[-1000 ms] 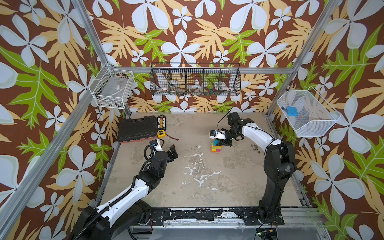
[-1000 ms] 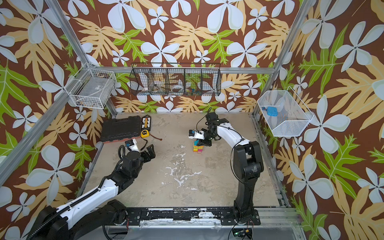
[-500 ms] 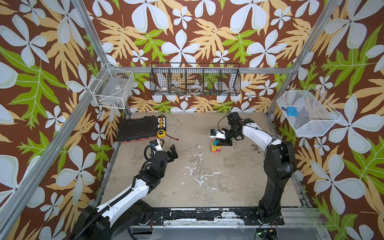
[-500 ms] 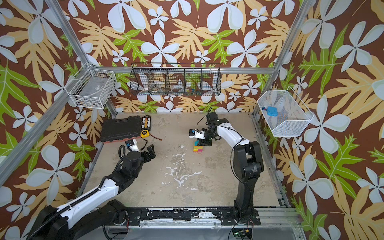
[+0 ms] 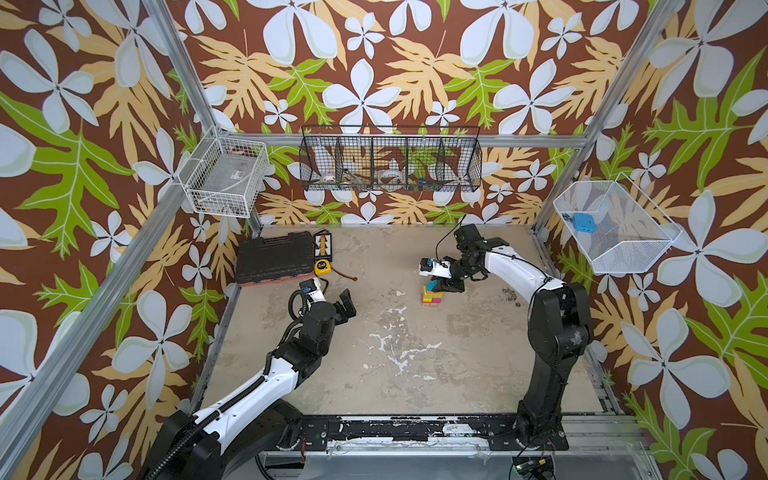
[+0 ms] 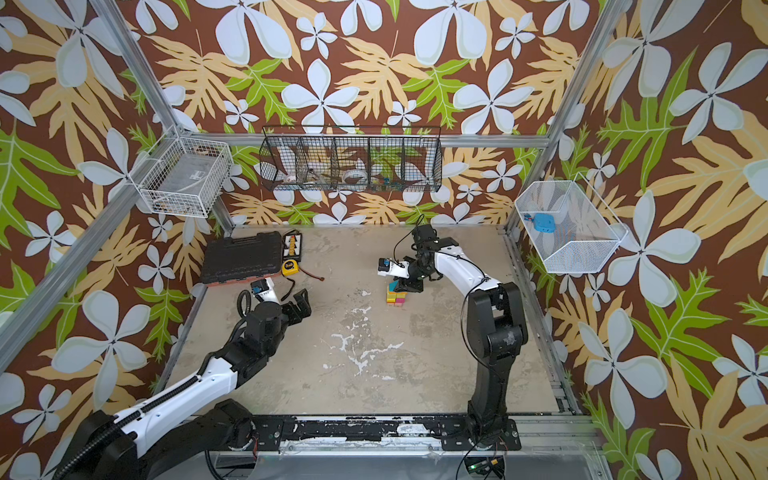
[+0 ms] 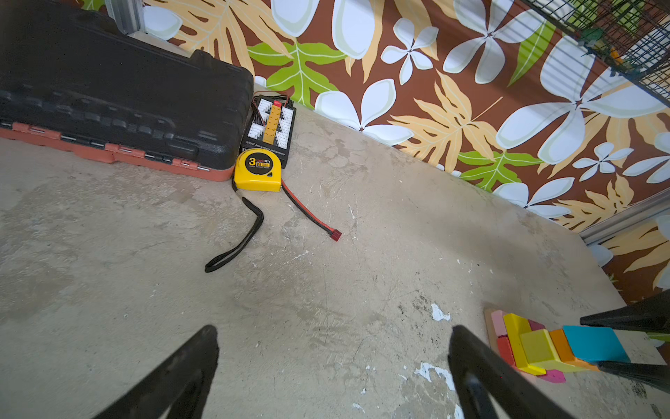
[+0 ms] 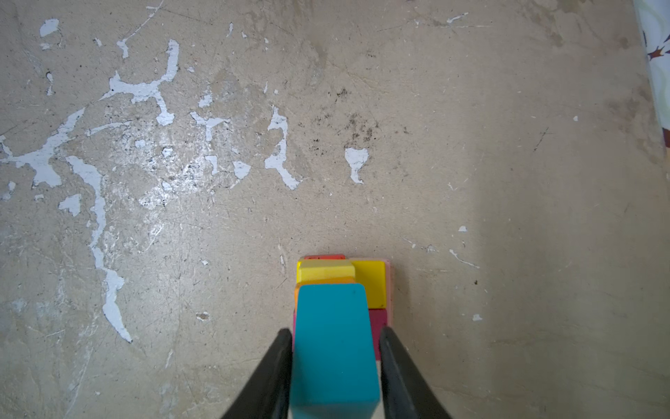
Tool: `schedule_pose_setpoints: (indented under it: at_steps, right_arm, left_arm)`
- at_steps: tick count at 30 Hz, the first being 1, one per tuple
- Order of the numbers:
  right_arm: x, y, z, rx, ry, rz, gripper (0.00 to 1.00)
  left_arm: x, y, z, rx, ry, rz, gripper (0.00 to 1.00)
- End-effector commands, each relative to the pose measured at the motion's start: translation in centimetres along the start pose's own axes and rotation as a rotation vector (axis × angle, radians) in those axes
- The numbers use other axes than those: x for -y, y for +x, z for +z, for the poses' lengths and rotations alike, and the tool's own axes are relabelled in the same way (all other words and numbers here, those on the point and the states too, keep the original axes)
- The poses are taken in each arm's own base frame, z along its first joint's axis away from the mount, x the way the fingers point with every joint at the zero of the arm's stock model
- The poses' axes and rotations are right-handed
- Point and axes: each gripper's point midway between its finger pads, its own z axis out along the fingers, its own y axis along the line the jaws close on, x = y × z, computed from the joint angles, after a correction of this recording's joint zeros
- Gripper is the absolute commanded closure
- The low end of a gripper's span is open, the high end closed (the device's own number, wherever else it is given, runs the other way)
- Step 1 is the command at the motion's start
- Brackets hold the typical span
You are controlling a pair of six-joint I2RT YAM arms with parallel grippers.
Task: Build the wood block tower
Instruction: 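Lower the teal wedge onto the orange bar with the right gripper, then open the right gripper and draw the right arm back from the tower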
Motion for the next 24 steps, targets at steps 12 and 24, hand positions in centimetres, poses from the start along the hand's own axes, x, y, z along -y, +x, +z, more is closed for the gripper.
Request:
schedule_pose_setpoints:
  at_steps: [12, 24]
  right_arm:
    - [-0.9, -2.4, -2.7, 0.095, 0.057, -0.042, 0.58]
    - [-4.4, -6.9, -11.7, 0.328, 0.33, -0.184, 0.59]
  left_arm:
    - [0.3, -0.8, 0.1, 0.026, 0.002, -0.006, 0.0]
    - [-0.8, -1.8, -0.3, 0.078, -0.055, 0.008, 0.0]
